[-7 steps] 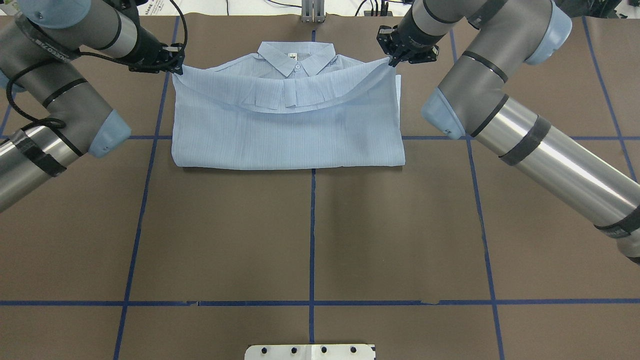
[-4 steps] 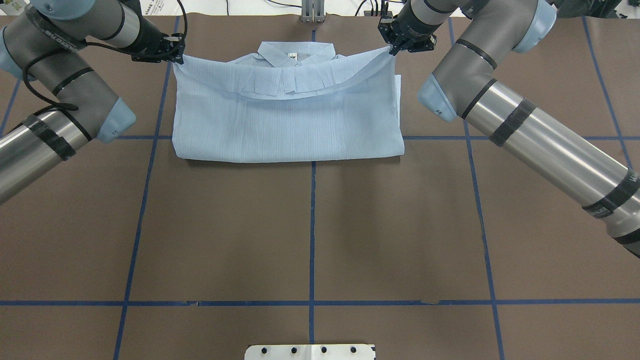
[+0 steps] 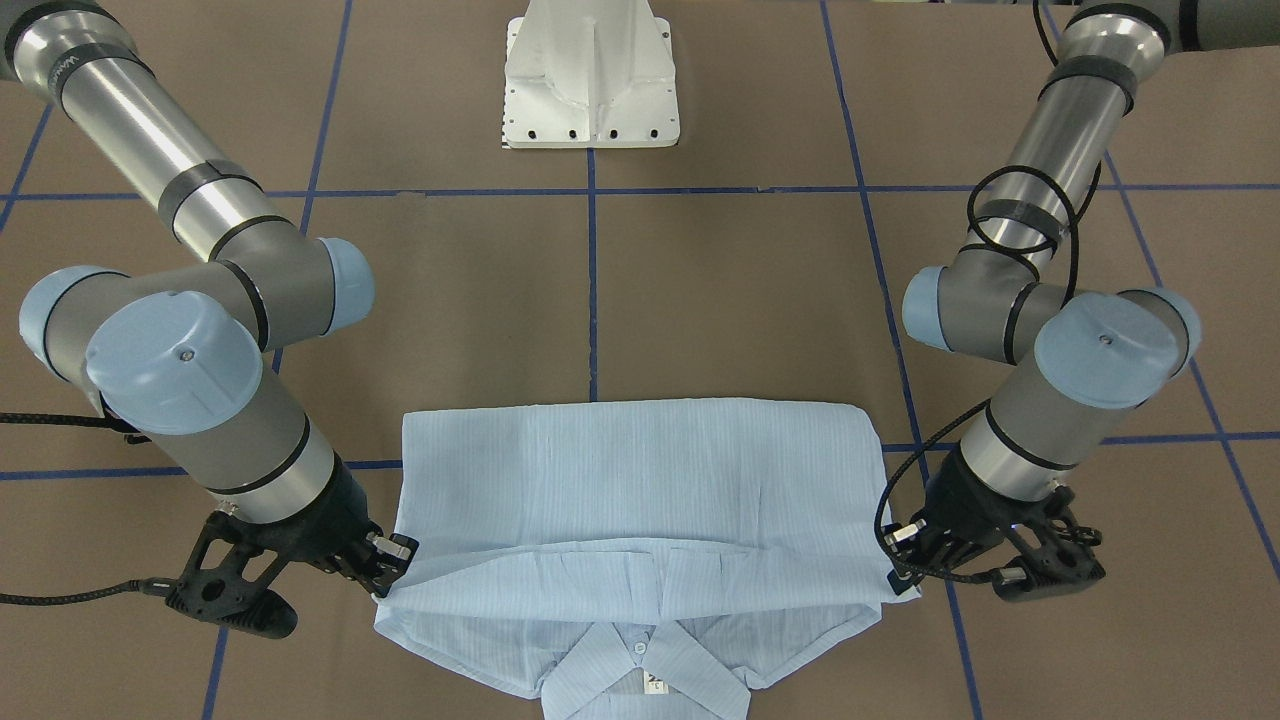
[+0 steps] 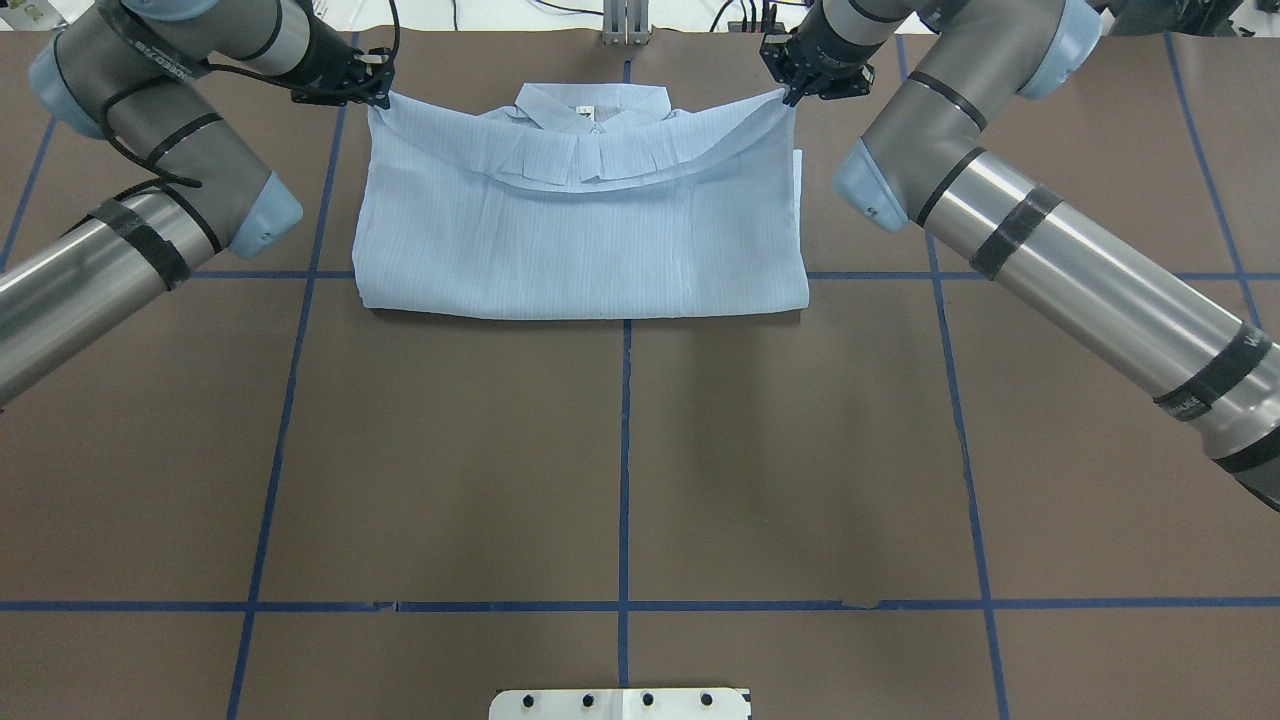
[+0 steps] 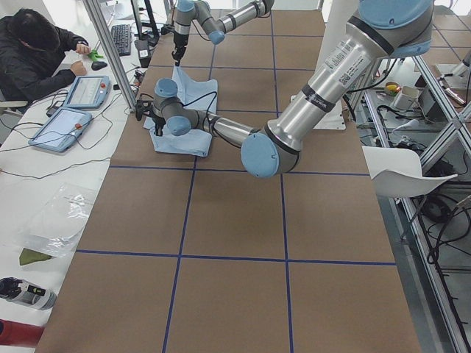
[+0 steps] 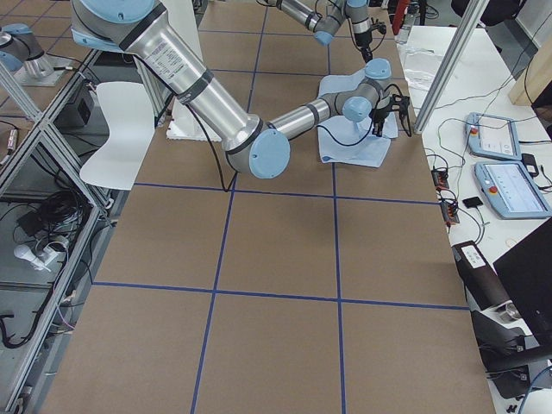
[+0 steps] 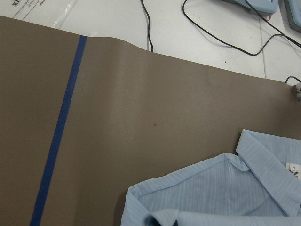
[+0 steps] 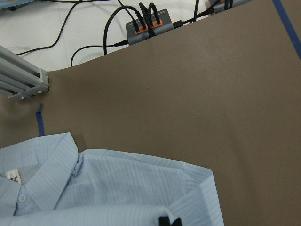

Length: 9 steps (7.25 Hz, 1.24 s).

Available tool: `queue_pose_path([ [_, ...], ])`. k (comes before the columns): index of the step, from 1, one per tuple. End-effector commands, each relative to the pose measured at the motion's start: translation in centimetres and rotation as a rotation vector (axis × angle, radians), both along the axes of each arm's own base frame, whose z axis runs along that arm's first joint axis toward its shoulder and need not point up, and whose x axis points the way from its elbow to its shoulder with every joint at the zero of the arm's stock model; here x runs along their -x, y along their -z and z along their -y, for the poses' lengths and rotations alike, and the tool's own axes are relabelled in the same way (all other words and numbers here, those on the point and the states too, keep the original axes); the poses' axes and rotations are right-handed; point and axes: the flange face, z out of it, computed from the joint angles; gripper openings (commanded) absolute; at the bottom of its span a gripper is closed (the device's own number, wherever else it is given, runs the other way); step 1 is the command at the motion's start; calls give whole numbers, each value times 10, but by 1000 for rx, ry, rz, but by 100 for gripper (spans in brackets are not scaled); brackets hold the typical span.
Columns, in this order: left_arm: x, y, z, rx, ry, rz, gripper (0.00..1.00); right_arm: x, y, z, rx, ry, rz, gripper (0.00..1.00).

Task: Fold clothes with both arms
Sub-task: 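Lay the hem down near the collar and open both grippers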

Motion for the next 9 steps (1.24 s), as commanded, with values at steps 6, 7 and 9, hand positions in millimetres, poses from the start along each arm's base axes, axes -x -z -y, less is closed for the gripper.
queue_pose_path([
  [6, -6, 1, 8, -17, 2, -8, 28, 6, -7, -4, 8, 15, -2, 0],
  [7, -6, 1, 8, -18, 7, -6, 99, 17, -11, -11, 1, 28, -12, 99],
  [9, 2, -1, 12, -12, 18, 0, 100, 14, -23, -10, -46, 73, -43, 100],
])
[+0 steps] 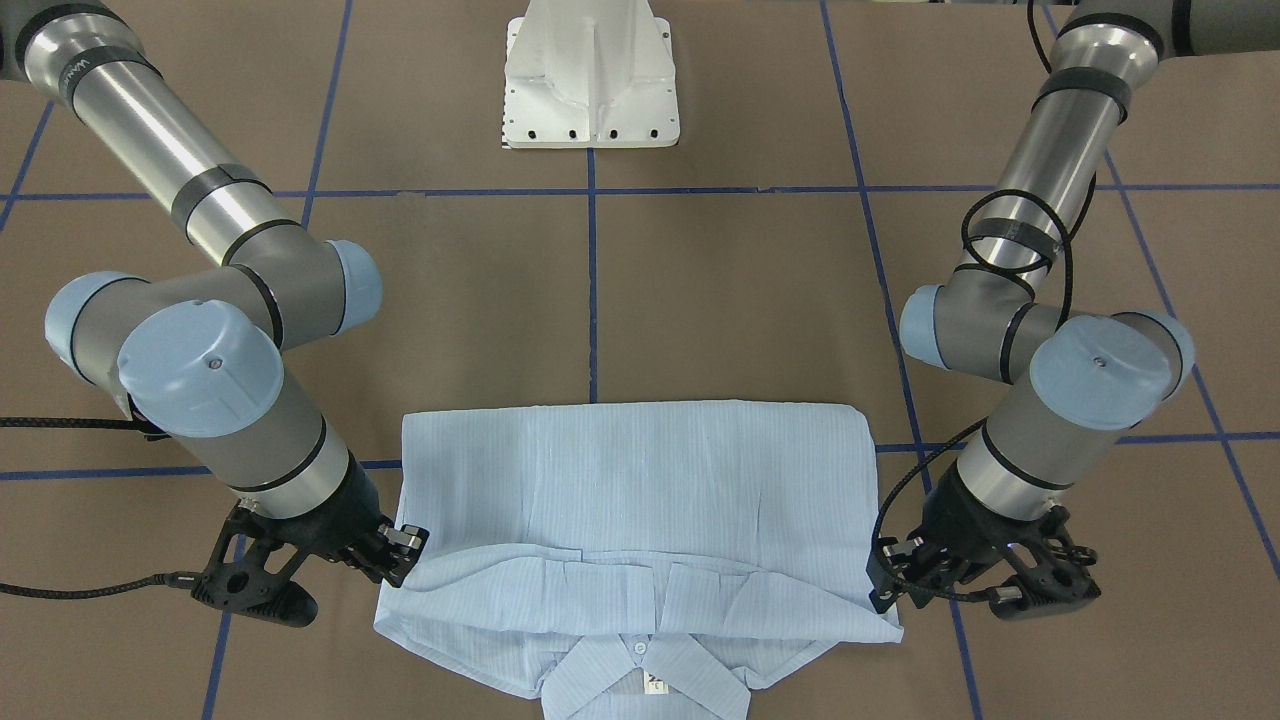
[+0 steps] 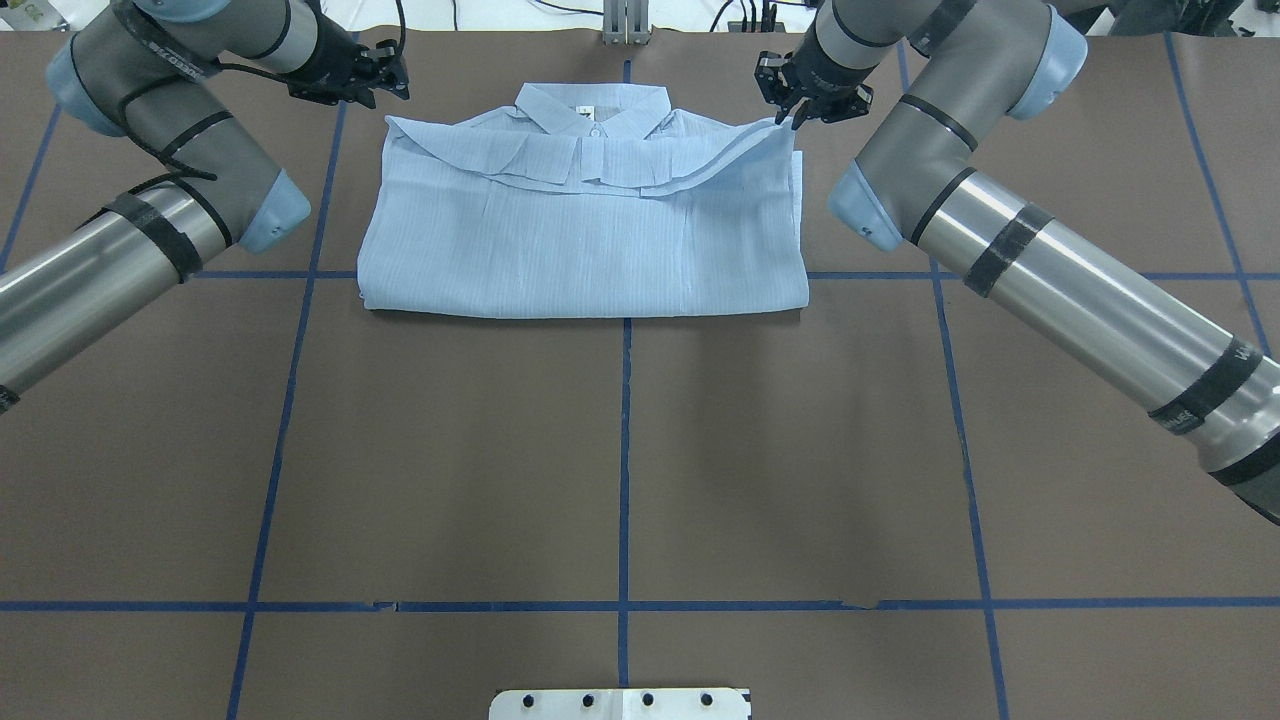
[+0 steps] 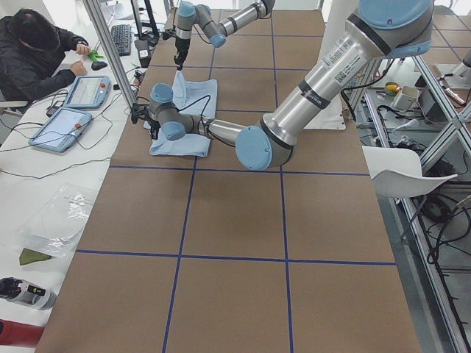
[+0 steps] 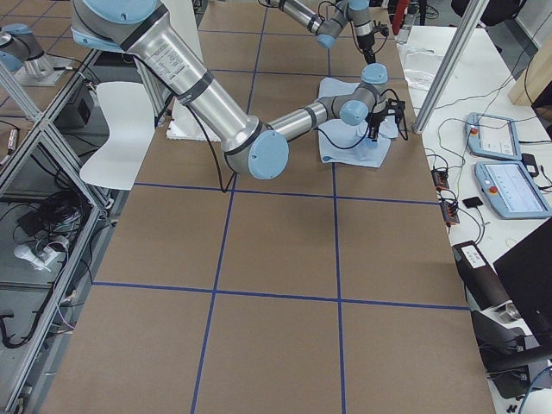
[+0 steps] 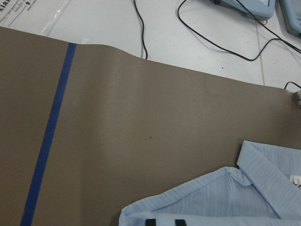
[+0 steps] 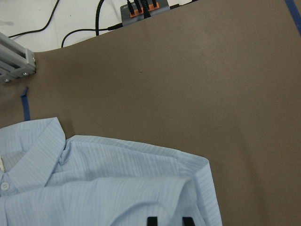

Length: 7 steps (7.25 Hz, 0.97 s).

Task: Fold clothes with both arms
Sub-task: 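Lay the hem down near the collar and open both grippers, then move the right gripper to the folded shirt's side edge and grasp it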

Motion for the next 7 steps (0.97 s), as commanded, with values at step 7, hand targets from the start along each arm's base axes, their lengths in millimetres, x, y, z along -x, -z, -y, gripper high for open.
queue_pose_path([
  [7, 21, 18, -11, -8, 11, -22, 100, 41, -77, -144, -15, 179, -4, 100],
])
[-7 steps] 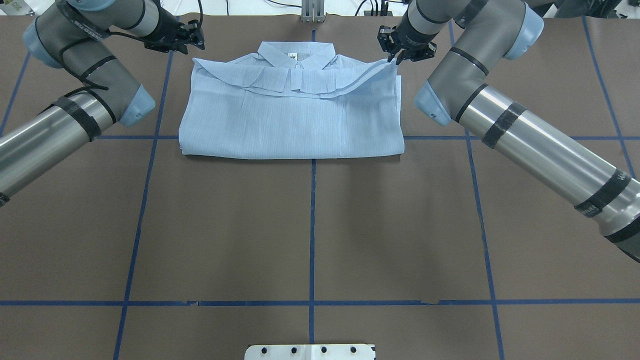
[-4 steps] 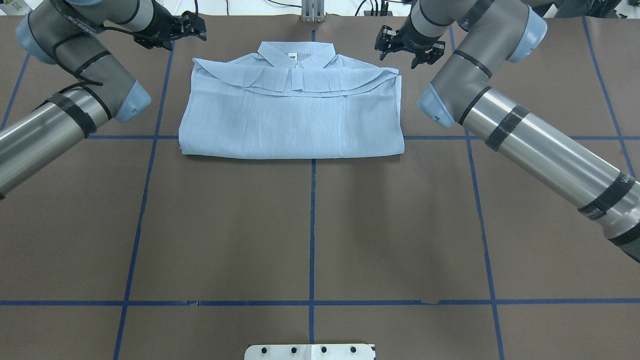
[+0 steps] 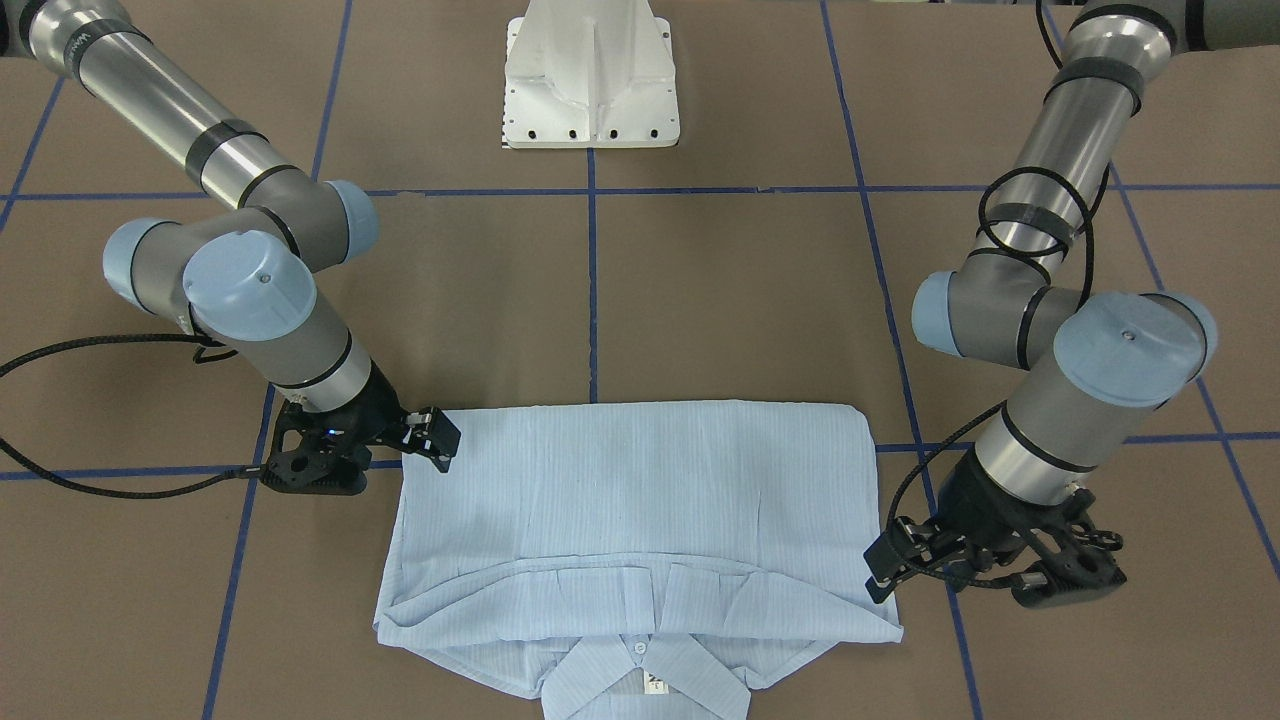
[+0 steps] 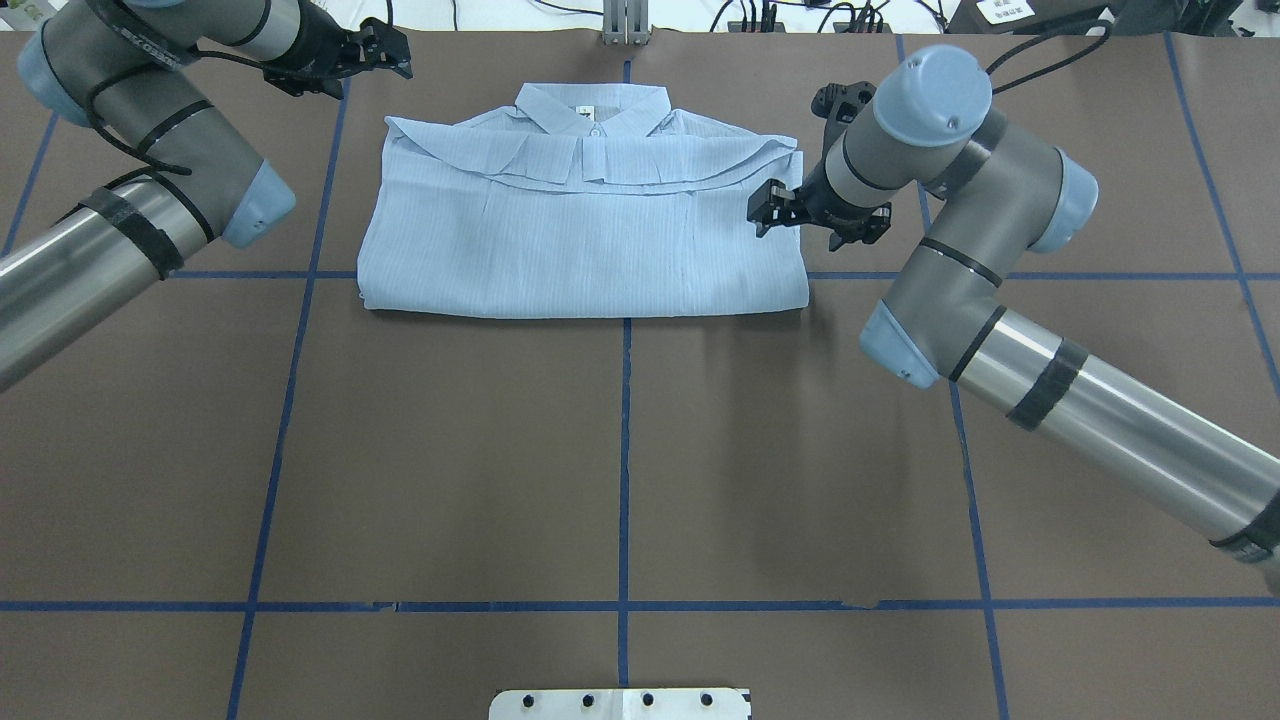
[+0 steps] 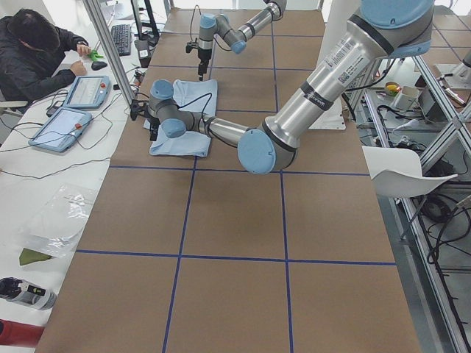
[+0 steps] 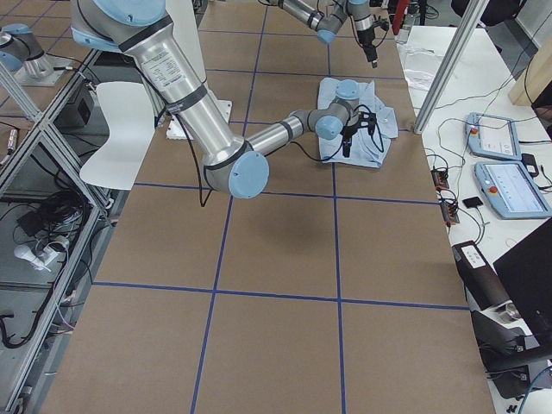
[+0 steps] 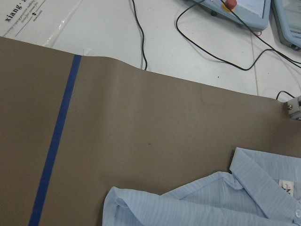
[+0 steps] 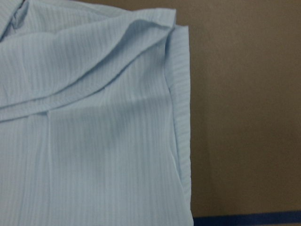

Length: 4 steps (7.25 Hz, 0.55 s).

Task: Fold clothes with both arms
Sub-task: 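Move the right gripper to the folded shirt's side edge and grasp it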

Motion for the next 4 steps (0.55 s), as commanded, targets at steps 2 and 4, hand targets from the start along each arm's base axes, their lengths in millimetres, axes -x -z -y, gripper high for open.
queue_pose_path([
  [2, 3, 6, -3, -6, 2, -5, 99, 4, -36, -36, 33, 36, -23, 87],
  [4, 4, -1, -4, 1, 3, 1, 99, 11, -28, -38, 25, 42, -16, 72],
])
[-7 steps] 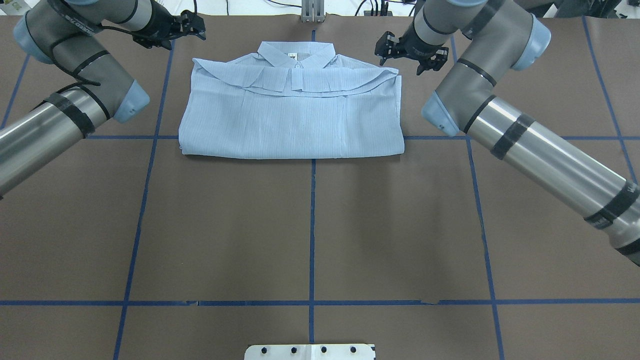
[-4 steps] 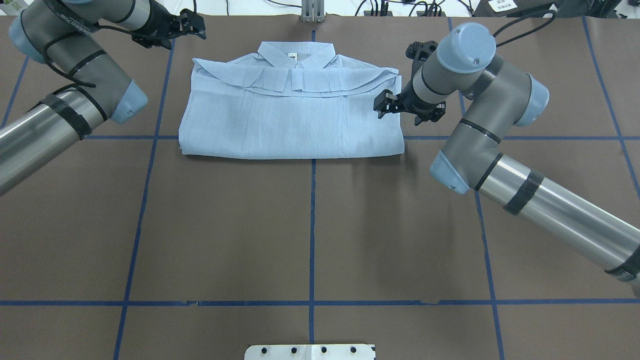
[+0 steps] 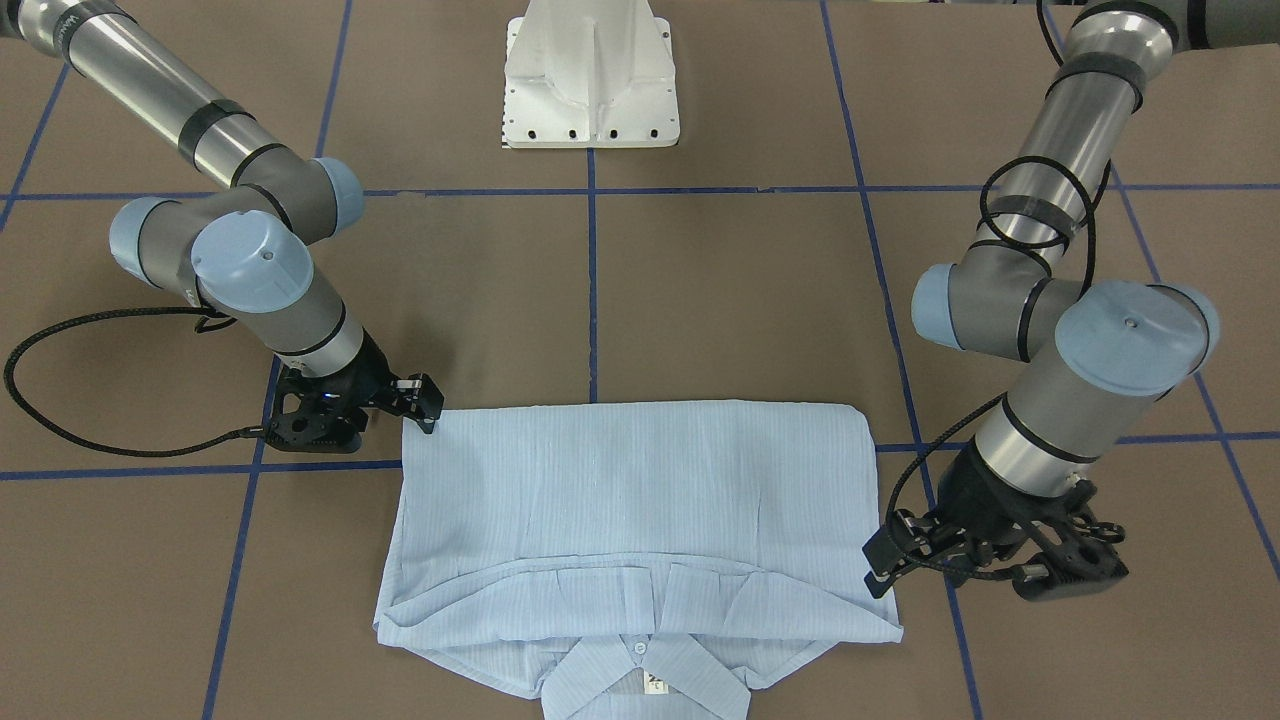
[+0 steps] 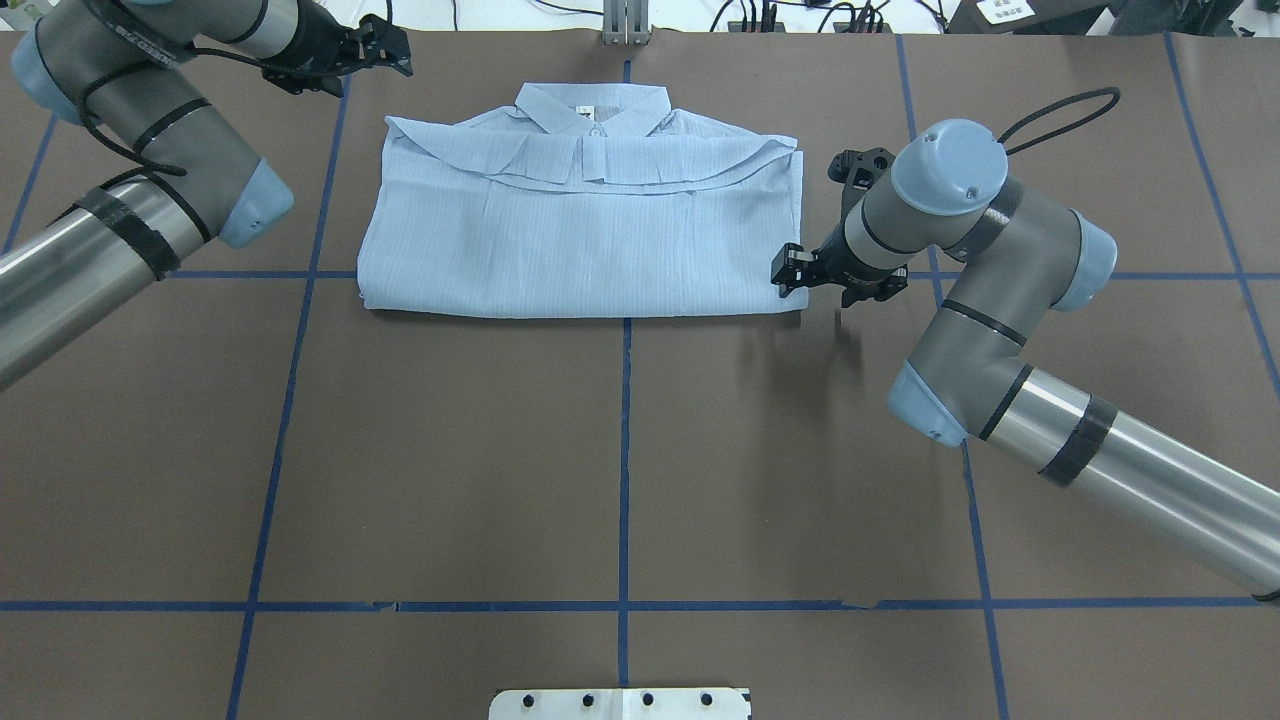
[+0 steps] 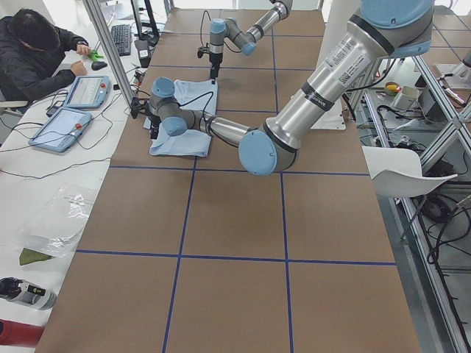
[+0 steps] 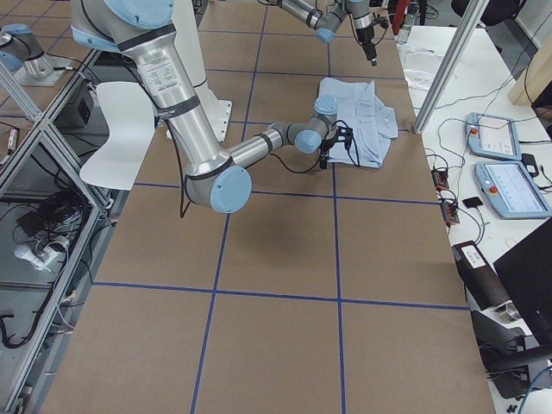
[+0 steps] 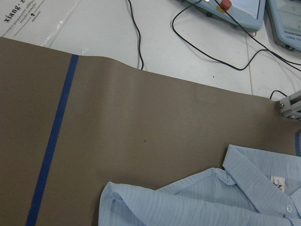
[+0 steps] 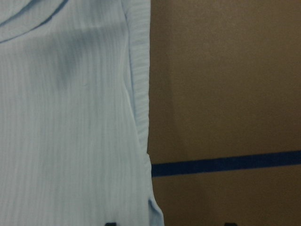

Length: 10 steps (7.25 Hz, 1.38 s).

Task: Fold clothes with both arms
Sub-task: 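Move the right gripper to the folded shirt's side edge and grasp it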

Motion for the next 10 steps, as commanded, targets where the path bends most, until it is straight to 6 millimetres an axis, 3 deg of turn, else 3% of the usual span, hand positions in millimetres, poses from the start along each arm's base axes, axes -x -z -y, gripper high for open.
queue_pose_path([
  [1, 4, -8, 0, 7, 5, 6, 99, 8, 6, -4, -8, 8, 4, 70],
  [2, 6, -8, 1, 7, 7, 6, 99, 10, 8, -5, -5, 11, 9, 53],
  [3, 7, -8, 1, 8, 8, 7, 99, 12, 9, -6, -2, 10, 11, 22],
  [4, 7, -8, 1, 8, 8, 7, 99, 12, 10, -7, 11, 5, 14, 0],
  [7, 11, -7, 3, 7, 14, 4, 97, 8, 14, -11, 14, 18, 31, 0],
  [8, 13, -3, 3, 1, 16, 0, 97, -4, 20, -15, 14, 24, 53, 0],
  [10, 15, 3, 1, -9, 18, -7, 97, -56, 6, -65, 15, 56, 92, 0],
])
